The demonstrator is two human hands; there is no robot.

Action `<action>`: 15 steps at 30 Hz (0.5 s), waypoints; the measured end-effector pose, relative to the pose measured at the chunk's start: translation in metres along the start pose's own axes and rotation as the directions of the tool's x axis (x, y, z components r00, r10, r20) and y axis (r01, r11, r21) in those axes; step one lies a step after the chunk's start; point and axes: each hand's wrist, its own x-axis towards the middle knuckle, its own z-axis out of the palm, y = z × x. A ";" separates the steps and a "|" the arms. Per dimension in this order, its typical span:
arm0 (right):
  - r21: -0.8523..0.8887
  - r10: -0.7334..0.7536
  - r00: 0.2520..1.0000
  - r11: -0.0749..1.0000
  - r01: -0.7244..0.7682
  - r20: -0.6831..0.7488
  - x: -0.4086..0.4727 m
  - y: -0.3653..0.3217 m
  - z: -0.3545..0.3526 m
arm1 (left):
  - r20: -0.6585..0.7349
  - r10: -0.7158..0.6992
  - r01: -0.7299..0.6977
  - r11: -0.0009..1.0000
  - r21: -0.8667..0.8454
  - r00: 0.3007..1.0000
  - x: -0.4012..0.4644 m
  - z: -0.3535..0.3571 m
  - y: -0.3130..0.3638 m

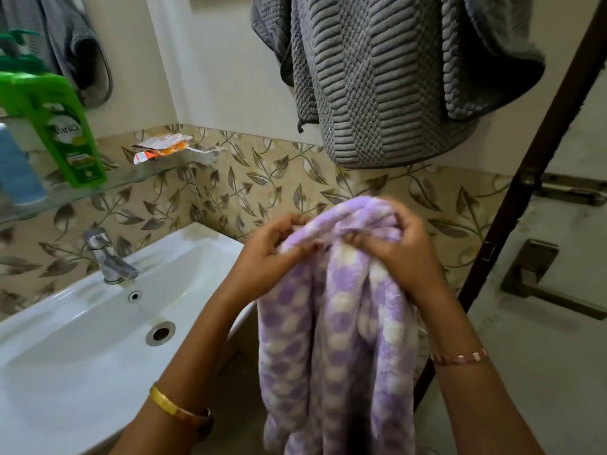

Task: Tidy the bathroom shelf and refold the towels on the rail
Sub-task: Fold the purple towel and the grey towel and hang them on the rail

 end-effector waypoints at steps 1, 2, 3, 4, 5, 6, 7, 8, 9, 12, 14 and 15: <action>0.002 -0.008 0.995 1.000 0.008 -0.100 0.003 0.000 -0.006 | 0.004 -0.058 0.058 0.998 0.010 0.998 -0.006 0.001 -0.011; 0.001 -0.012 0.980 1.000 0.012 -0.198 0.006 0.000 -0.014 | 0.006 -0.132 0.132 0.991 0.019 0.991 -0.013 0.002 -0.023; -0.003 -0.023 0.963 1.000 0.023 -0.270 0.008 -0.001 -0.021 | 0.000 -0.200 0.200 0.980 0.015 0.980 -0.019 0.003 -0.034; -0.011 -0.040 0.955 0.999 0.039 -0.294 0.010 -0.002 -0.029 | -0.023 -0.250 0.249 0.968 -0.010 0.968 -0.024 0.003 -0.042; -0.019 -0.059 0.964 0.998 0.056 -0.261 0.010 -0.002 -0.034 | -0.070 -0.266 0.263 0.964 -0.043 0.962 -0.027 0.002 -0.047; -0.020 -0.067 0.982 0.998 0.065 -0.176 0.009 -0.003 -0.037 | -0.133 -0.253 0.247 0.967 -0.060 0.958 -0.027 0.001 -0.047; -0.021 -0.060 0.997 0.998 0.059 -0.056 0.007 -0.003 -0.036 | -0.182 -0.208 0.201 0.978 -0.052 0.961 -0.025 -0.001 -0.043; -0.042 -0.032 0.996 0.998 0.036 0.082 0.005 -0.002 -0.033 | -0.196 -0.143 0.141 0.990 -0.023 0.970 -0.021 -0.002 -0.036; -0.098 0.016 0.975 0.995 0.006 0.224 0.002 -0.001 -0.027 | -0.175 -0.067 0.071 0.997 0.017 0.982 -0.015 -0.002 -0.027; -0.225 0.142 0.839 0.974 -0.024 0.525 -0.008 0.003 -0.001 | -0.054 0.069 -0.058 0.981 0.183 0.996 0.002 0.001 0.000; -0.138 0.126 0.819 0.989 -0.058 0.560 -0.011 0.003 0.008 | -0.020 0.117 -0.106 0.950 0.293 0.993 0.010 -0.002 0.009; -0.076 0.119 0.821 0.993 -0.092 0.558 -0.012 0.001 0.010 | -0.009 0.138 -0.129 0.944 0.305 0.990 0.012 -0.005 0.011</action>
